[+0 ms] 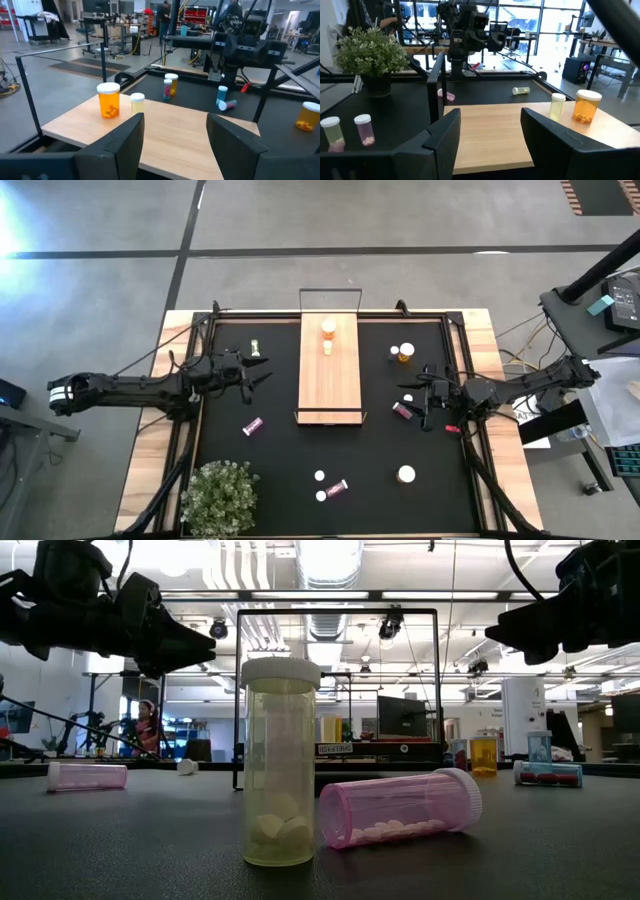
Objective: Pick and place medicine bottles onto shelf by color
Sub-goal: Put the middle right blue medicine bottle on the shelf
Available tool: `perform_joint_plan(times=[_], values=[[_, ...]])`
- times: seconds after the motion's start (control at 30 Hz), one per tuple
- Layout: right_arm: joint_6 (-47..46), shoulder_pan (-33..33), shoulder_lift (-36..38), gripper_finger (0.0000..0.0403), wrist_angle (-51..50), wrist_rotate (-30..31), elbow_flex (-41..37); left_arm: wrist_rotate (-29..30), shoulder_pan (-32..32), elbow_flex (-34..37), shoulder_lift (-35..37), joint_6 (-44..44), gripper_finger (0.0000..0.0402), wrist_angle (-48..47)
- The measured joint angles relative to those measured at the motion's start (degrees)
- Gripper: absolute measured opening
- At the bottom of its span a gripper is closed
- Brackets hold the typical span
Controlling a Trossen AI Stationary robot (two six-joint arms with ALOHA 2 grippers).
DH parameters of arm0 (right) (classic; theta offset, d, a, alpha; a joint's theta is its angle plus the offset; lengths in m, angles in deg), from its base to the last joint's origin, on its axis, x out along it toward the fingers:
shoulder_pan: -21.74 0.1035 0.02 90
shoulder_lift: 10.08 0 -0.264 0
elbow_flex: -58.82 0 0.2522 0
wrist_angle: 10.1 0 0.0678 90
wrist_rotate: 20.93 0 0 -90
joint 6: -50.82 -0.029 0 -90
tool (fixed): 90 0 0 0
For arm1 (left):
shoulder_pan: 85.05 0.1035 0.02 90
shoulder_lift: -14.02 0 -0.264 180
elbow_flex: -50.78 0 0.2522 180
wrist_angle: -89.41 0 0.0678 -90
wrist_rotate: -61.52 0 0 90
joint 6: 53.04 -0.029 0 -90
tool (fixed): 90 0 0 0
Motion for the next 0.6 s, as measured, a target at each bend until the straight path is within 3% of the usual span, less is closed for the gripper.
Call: perform_joint_plan(times=[0.2, 0.43, 0.6], values=[[5.3, 0.0, 0.0, 0.0199, 0.0, 0.0, 0.0, 1.0, 0.0, 0.0, 2.1, -1.0, 0.0199, -0.1], [4.9, 0.0, 0.0, 0.0199, 0.0, 0.0, 0.0, 2.9, 0.0, 0.0, 5.7, -7.5, 0.0199, 0.2], [4.7, 0.0, 0.0, 0.0199, 0.0, 0.0, 0.0, 5.8, 0.0, 0.0, 9.7, -7.7, 0.0199, -0.4]])
